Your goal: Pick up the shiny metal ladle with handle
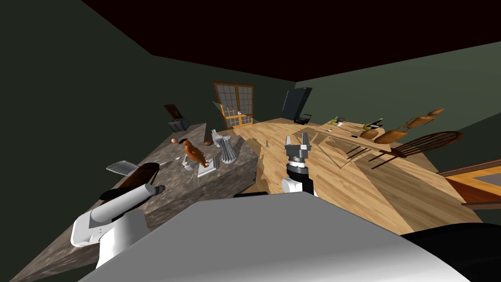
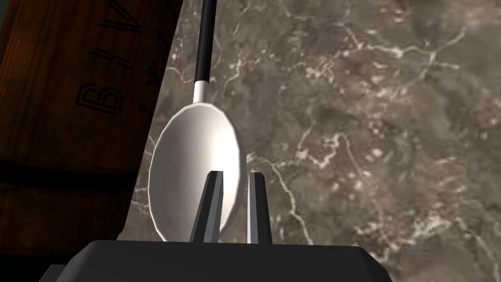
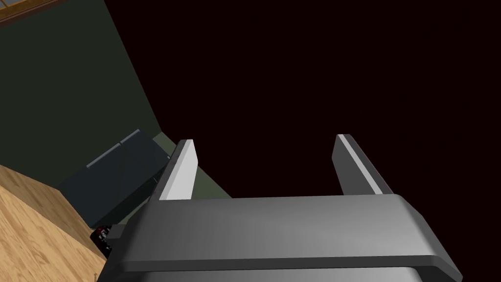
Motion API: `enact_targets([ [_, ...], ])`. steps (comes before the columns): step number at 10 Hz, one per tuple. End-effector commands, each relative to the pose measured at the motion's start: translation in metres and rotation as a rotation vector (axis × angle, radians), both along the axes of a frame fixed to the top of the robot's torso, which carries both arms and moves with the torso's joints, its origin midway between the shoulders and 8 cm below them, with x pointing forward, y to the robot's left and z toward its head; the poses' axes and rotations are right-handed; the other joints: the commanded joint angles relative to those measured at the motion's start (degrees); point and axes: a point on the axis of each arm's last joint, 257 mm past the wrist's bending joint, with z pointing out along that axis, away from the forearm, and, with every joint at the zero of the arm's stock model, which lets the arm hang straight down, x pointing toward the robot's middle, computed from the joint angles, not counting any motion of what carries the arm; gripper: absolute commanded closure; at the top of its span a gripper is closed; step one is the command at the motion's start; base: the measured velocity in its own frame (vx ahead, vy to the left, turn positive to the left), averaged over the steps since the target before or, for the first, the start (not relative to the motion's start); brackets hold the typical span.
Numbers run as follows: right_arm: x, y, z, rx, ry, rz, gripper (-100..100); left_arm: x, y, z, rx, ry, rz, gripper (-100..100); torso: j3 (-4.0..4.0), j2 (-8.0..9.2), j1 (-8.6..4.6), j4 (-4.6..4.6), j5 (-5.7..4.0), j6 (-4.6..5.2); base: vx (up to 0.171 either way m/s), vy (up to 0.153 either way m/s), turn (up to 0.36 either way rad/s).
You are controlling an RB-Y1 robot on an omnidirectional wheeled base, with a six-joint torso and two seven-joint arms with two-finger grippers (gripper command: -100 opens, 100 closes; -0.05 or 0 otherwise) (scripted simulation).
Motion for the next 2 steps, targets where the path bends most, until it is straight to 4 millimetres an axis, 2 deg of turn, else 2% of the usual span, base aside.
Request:
enact_targets([
  [1, 0.0000, 0.0000, 0.0000, 0.000, 0.000, 0.000, 0, 0.0000, 0.0000, 0.0000, 0.000, 0.000, 0.000, 100, 0.00, 0.00, 0.00, 0.00, 0.00, 0.00, 0.000, 0.000, 0.000],
  [2, 0.0000, 0.0000, 0.0000, 0.000, 0.000, 0.000, 0, 0.0000, -0.0001, 0.0006, -0.001, 0.000, 0.002, 0, 0.01, 0.02, -0.04, 0.00, 0.00, -0.02, 0.000, 0.000, 0.000],
])
